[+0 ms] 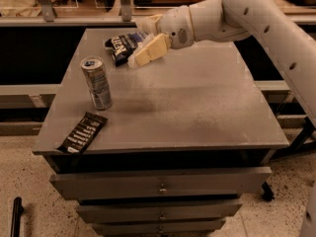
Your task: Move redbull can near rxbar chocolate
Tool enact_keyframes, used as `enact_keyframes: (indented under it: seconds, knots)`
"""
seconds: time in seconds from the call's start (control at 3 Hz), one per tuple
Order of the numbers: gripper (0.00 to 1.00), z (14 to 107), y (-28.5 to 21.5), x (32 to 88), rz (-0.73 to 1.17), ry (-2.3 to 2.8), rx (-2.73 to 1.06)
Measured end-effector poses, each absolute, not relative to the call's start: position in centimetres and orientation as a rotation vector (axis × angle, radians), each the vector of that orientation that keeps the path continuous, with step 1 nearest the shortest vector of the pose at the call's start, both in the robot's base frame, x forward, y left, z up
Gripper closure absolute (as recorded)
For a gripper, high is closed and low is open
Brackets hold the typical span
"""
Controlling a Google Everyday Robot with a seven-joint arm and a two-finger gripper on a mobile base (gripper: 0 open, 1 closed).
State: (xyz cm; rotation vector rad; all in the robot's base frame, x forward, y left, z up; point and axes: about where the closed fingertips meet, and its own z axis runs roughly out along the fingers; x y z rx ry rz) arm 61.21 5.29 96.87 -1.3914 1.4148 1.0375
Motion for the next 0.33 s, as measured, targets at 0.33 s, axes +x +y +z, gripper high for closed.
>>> enact_keyframes:
  seconds: [0.33]
  knots:
    - [0.0,97.03,5.21,61.24,1.036,1.412,-1.389]
